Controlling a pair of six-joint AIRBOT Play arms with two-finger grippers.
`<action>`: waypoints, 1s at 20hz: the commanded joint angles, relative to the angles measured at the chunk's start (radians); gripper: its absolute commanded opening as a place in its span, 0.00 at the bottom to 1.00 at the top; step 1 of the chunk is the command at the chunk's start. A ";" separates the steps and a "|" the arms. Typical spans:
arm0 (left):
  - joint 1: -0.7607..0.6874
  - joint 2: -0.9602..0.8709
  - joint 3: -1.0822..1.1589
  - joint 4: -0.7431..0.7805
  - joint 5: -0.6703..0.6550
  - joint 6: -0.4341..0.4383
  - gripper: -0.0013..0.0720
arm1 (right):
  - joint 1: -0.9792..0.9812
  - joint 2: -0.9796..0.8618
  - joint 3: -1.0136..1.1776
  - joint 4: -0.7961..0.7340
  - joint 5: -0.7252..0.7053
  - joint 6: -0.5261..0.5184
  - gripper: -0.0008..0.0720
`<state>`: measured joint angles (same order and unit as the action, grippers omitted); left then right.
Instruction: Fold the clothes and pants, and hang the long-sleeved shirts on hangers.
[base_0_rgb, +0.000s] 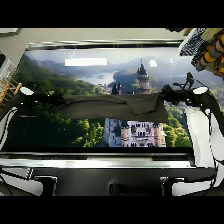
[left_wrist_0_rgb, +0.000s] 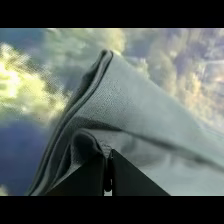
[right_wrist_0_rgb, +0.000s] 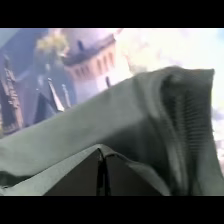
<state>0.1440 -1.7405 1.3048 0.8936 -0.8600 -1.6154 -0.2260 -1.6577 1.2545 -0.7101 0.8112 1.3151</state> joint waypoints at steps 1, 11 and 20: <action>-0.026 -0.020 0.003 0.000 0.021 0.003 0.16 | 0.000 -0.035 0.002 0.004 0.027 0.002 0.07; -0.004 0.113 0.217 0.233 -0.186 0.028 0.95 | -0.241 -0.080 0.232 -0.068 0.479 0.054 0.90; -0.004 0.202 0.219 0.241 -0.255 0.026 0.95 | -0.230 -0.270 0.232 -0.018 0.550 -0.085 0.92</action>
<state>0.1394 -1.5520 1.5211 1.1263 -1.0939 -1.5890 -0.4644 -1.8835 1.4845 -0.7483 1.3502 1.2572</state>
